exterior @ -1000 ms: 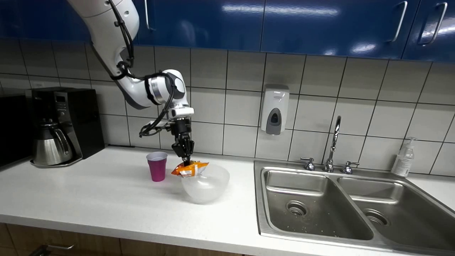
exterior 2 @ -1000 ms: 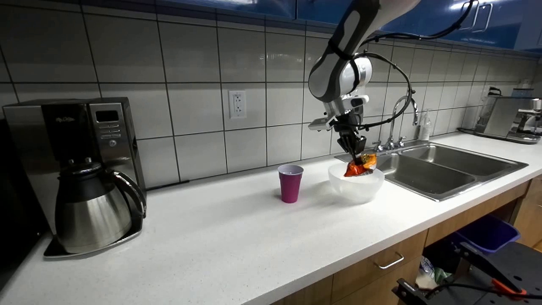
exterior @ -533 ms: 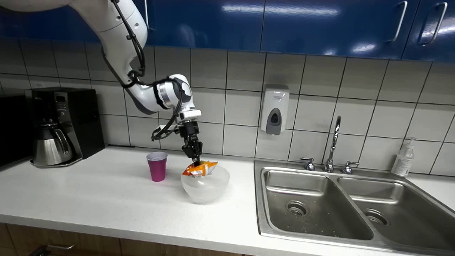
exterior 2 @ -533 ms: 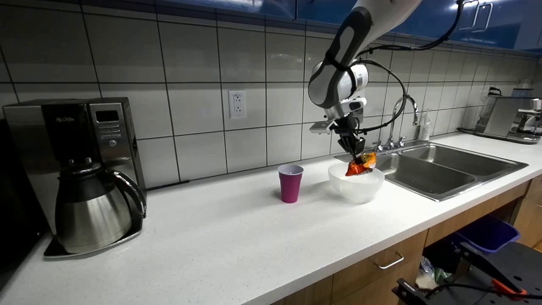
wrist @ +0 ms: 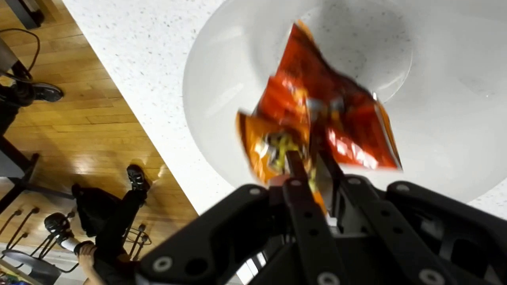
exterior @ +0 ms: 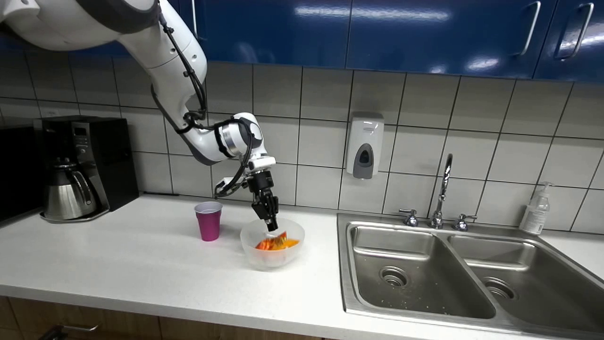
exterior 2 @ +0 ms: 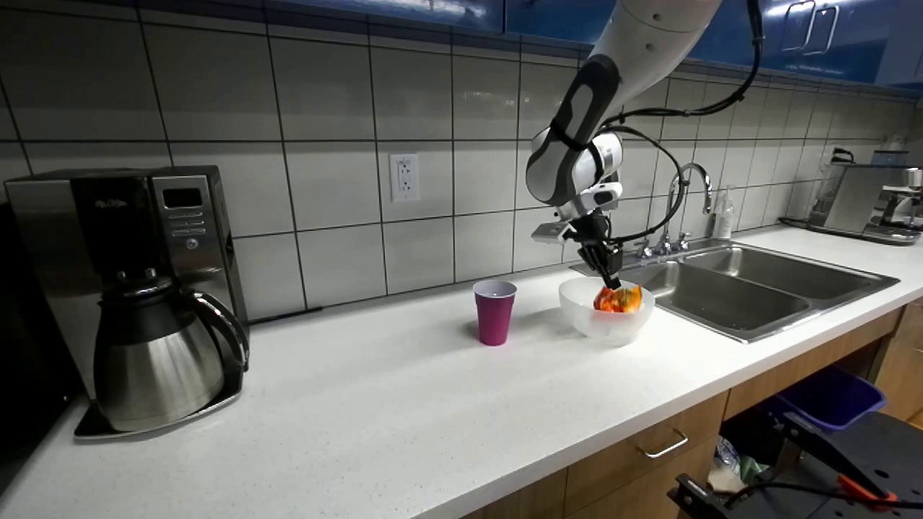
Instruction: Pick up the orange packet and put it in the clear bowl
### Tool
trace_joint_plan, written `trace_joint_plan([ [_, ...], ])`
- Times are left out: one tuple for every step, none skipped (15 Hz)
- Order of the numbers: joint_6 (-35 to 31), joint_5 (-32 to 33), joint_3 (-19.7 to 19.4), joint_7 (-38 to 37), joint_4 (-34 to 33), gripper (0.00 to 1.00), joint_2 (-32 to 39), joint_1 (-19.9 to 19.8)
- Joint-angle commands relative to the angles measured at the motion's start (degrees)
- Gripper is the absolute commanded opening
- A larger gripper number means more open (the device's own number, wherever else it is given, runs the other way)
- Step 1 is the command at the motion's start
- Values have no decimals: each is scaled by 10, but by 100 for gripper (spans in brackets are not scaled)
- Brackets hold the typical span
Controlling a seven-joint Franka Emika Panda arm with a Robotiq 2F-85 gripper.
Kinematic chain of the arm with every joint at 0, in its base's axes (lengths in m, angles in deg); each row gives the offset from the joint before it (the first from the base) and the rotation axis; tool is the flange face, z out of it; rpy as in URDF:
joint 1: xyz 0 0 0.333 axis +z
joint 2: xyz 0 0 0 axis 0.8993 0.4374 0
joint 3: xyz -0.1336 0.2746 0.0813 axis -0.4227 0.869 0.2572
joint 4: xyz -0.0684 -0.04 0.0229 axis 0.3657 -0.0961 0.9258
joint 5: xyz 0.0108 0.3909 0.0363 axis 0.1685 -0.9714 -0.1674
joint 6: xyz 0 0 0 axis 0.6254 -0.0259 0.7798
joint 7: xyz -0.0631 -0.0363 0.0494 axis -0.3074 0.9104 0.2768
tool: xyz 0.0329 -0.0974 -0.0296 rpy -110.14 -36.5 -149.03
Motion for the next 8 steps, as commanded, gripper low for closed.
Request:
trace_joint_plan([
  [0, 7, 0, -1, -14, 48, 2, 3],
  [4, 8, 2, 5, -7, 57, -7, 5],
  [3, 9, 7, 19, 6, 64, -20, 7],
  [-6, 12, 14, 38, 24, 72, -35, 10],
  [-14, 15, 19, 55, 43, 79, -51, 14],
  [-20, 17, 24, 72, 58, 88, -64, 19],
  [-30, 19, 32, 95, 76, 94, -79, 23],
  [-38, 20, 37, 110, 98, 99, -96, 29],
])
